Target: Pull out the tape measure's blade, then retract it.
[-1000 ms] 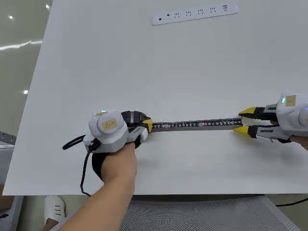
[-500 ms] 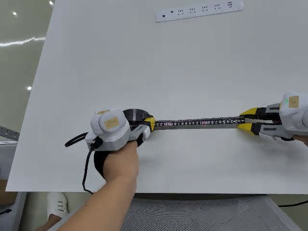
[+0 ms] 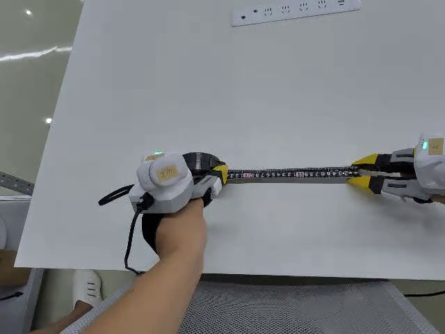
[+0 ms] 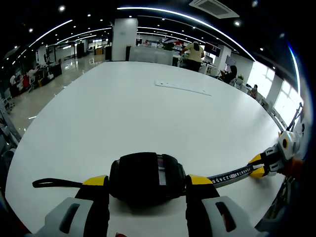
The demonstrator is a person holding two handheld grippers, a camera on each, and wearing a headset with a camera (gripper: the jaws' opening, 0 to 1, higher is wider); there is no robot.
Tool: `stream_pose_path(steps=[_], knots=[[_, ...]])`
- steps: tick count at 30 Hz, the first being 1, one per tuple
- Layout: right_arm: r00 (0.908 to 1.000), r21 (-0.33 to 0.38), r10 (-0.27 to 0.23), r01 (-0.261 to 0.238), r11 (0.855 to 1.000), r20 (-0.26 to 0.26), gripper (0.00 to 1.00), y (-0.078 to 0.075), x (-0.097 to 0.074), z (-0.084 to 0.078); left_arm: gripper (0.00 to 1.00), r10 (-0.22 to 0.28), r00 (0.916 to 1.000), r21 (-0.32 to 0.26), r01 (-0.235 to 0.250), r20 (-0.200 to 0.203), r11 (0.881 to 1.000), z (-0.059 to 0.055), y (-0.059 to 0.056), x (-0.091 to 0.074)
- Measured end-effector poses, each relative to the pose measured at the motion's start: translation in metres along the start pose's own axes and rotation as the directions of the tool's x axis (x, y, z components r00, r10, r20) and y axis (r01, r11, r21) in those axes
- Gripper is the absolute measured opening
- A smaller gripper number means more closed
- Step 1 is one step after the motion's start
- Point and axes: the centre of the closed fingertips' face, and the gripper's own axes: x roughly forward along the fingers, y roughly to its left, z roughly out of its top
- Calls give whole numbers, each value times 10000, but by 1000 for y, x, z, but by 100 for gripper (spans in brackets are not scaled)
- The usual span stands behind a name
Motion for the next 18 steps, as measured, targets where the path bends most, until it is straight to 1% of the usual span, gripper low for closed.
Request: stream_pose_path(steps=[5, 7, 9, 11, 15, 16, 18], knots=[[10000, 4, -12, 12, 10000, 1, 14, 0, 0, 0, 60, -23, 10000, -95, 22, -70, 10000, 0, 1, 0], [10000, 6, -9, 9, 10000, 4, 14, 0, 0, 0, 59, 2, 9999, 14, -2, -118, 10000, 0, 0, 1], [10000, 16, -4, 4, 10000, 6, 14, 0, 0, 0, 59, 28, 9994, 201, -21, -333, 9998, 0, 0, 2], [10000, -5, 1, -1, 10000, -10, 14, 0, 0, 0, 59, 47, 9987, 182, -38, -510, 9998, 0, 0, 3], [10000, -64, 33, -33, 10000, -63, 14, 1, 0, 0, 58, 70, 9978, 342, -47, -657, 9994, -2, 0, 2], [9999, -50, 77, -77, 10000, -69, 14, 1, 0, 0, 58, 65, 9978, 269, -48, -663, 9996, -2, 0, 2], [9999, -101, 98, -98, 9999, -77, 14, 2, 1, 1, 57, 80, 9970, 330, -55, -768, 9994, -2, 0, 2]])
